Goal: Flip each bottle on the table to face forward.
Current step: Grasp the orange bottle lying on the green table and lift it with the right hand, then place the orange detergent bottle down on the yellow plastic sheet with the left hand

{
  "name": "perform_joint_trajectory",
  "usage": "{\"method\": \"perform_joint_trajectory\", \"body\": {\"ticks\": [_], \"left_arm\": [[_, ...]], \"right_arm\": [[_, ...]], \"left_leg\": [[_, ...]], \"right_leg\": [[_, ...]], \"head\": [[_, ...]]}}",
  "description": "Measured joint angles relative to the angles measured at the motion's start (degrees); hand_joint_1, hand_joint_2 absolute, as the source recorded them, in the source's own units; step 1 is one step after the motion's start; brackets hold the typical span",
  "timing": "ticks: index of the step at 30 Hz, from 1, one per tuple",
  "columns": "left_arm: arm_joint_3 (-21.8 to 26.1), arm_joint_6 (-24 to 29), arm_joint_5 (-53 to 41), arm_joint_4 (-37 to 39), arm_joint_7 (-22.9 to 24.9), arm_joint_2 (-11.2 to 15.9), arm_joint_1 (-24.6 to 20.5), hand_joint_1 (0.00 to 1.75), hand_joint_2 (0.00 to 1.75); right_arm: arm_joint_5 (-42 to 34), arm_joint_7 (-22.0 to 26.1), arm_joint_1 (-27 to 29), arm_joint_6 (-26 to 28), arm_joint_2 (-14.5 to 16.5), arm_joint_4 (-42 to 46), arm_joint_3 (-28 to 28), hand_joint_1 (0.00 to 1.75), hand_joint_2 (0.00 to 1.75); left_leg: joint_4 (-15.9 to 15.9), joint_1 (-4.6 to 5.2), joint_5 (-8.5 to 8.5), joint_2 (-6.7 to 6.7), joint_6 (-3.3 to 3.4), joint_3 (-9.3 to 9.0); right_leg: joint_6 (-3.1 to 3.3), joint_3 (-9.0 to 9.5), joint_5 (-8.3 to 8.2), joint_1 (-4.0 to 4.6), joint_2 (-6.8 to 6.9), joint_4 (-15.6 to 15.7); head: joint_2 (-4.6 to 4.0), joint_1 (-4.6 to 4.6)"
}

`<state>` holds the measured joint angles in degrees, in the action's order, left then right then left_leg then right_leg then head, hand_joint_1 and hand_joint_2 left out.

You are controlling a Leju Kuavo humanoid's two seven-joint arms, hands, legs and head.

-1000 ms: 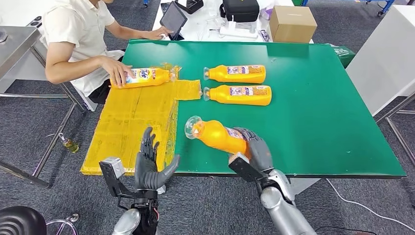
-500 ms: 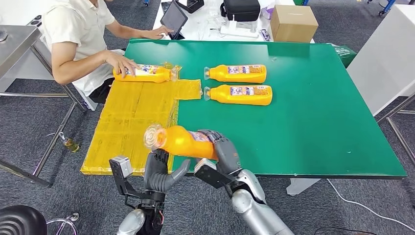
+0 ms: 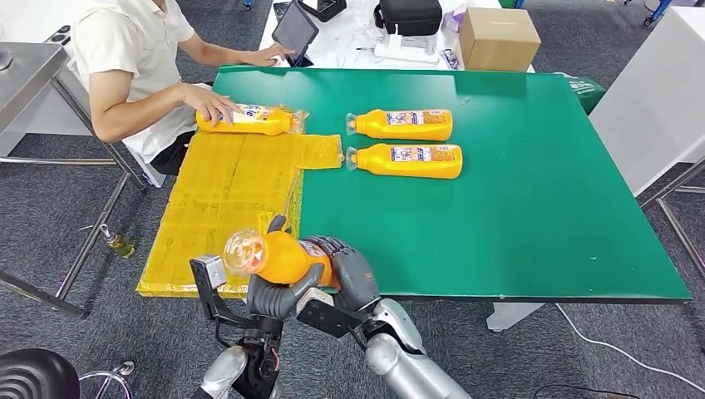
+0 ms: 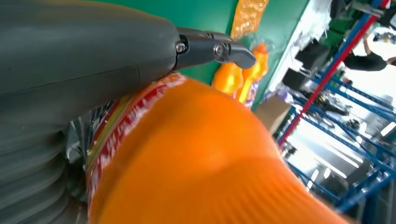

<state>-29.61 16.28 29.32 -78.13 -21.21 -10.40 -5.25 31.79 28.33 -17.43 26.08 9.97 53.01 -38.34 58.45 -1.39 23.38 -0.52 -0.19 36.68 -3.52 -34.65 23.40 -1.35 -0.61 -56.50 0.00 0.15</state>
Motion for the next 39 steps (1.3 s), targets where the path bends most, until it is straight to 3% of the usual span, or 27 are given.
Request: {"method": "perform_joint_trajectory", "body": {"ticks": [4,5,8,9,10,13,14,16,20,26,31,34,39], "left_arm": [[0.2,-0.2,0.3,0.6,0.1,0.0,-0.1,0.02,1.75],[0.2,-0.4,0.7,0.7,0.3,0.0,-0.1,0.34,1.75],[0.4,-2.3,3.3,0.9,1.0,0.0,-0.2,1.61,1.75],[0.6,-3.1,4.1,0.9,1.2,0.0,-0.2,1.73,1.75],[0.7,-3.8,4.7,0.9,1.3,0.0,-0.2,1.75,1.75],[1.1,-5.2,5.9,0.8,1.2,0.0,-0.2,1.75,1.75],[1.3,-5.5,6.1,0.7,1.0,0.1,-0.1,1.75,1.75],[1.6,-6.0,6.3,0.2,0.7,0.3,0.0,1.75,1.75],[2.3,-5.9,4.8,-1.1,-0.9,0.5,0.5,1.75,1.75],[4.2,-2.5,0.5,-3.8,-5.4,0.5,1.7,1.75,1.75],[7.5,4.4,-7.0,-5.5,-7.7,1.1,2.5,1.75,1.75],[9.5,10.6,-16.6,-5.0,-8.5,2.0,2.1,1.75,1.75],[12.9,22.1,-41.2,0.2,-6.2,5.0,-1.1,1.75,1.75]], "right_arm": [[-0.2,0.0,-0.4,0.3,0.4,-0.4,-0.8,1.75,1.75],[-0.3,0.2,-0.5,0.5,0.4,-0.5,-1.0,1.75,1.75],[-1.0,0.9,-0.5,2.0,0.5,-0.5,-1.4,1.75,1.75],[-1.1,1.1,-0.5,2.7,0.5,-0.5,-1.6,1.75,1.75],[-1.1,1.2,-0.5,3.4,0.5,-0.5,-1.8,1.63,1.75],[-1.0,1.2,-0.4,4.8,0.5,-0.4,-2.2,0.34,1.75],[-1.0,1.2,-0.3,5.0,0.5,-0.4,-2.3,0.02,1.75],[-1.1,1.1,-0.1,5.1,0.5,-0.4,-2.6,0.0,1.75],[-1.3,1.4,0.5,5.2,0.5,-0.4,-3.0,0.0,0.0],[-2.0,2.3,2.5,7.1,0.4,-0.6,-3.2,0.0,0.0],[-0.7,3.4,5.4,12.1,0.3,-0.9,-2.8,0.0,0.0],[3.7,5.6,7.4,13.5,0.6,-0.5,-0.7,0.0,0.0],[11.4,10.9,12.0,13.6,3.4,3.0,8.1,0.0,0.0]], "left_leg": [[0.0,0.01,0.0,0.0,0.0,0.01],[0.0,0.02,0.0,0.0,0.0,0.01],[0.0,0.02,0.0,-0.01,0.0,0.01],[0.0,0.02,0.0,0.0,0.0,0.01],[0.0,0.02,0.0,0.0,0.0,0.01],[0.0,0.01,0.0,0.0,0.0,0.01],[0.0,0.01,0.0,0.0,0.0,0.01],[0.0,0.0,0.0,0.0,0.0,0.01],[0.0,0.01,0.0,0.0,0.0,0.02],[0.0,0.01,0.01,-0.02,0.0,0.04],[0.0,0.0,0.01,-0.01,0.0,0.05],[0.0,0.0,0.01,-0.01,-0.01,0.05],[0.0,-0.02,-0.01,-0.01,-0.01,0.04]], "right_leg": [[0.0,0.0,0.0,-0.01,0.0,0.0],[0.0,0.0,0.0,-0.01,0.0,0.0],[0.0,0.0,0.0,-0.02,0.0,0.0],[0.0,0.0,0.0,-0.01,0.0,0.0],[0.0,0.0,0.0,-0.01,0.0,0.0],[0.0,-0.01,0.0,0.0,0.0,0.0],[0.0,-0.01,0.0,0.0,0.0,0.0],[0.0,-0.02,0.0,0.0,0.0,0.0],[0.0,-0.02,0.0,-0.01,0.0,0.0],[0.0,-0.03,0.01,-0.01,0.01,0.0],[0.01,-0.06,0.01,0.0,0.0,0.0],[0.01,-0.07,0.01,0.0,0.0,0.0],[0.03,-0.08,0.02,0.01,0.0,0.0]], "head": [[0.0,0.01],[0.0,0.01],[0.0,0.01],[0.0,0.0],[0.0,0.0],[0.0,0.0],[0.0,0.0],[0.0,0.01],[0.0,0.01],[0.0,0.01],[0.0,0.02],[0.0,0.02],[0.0,0.01]]}}
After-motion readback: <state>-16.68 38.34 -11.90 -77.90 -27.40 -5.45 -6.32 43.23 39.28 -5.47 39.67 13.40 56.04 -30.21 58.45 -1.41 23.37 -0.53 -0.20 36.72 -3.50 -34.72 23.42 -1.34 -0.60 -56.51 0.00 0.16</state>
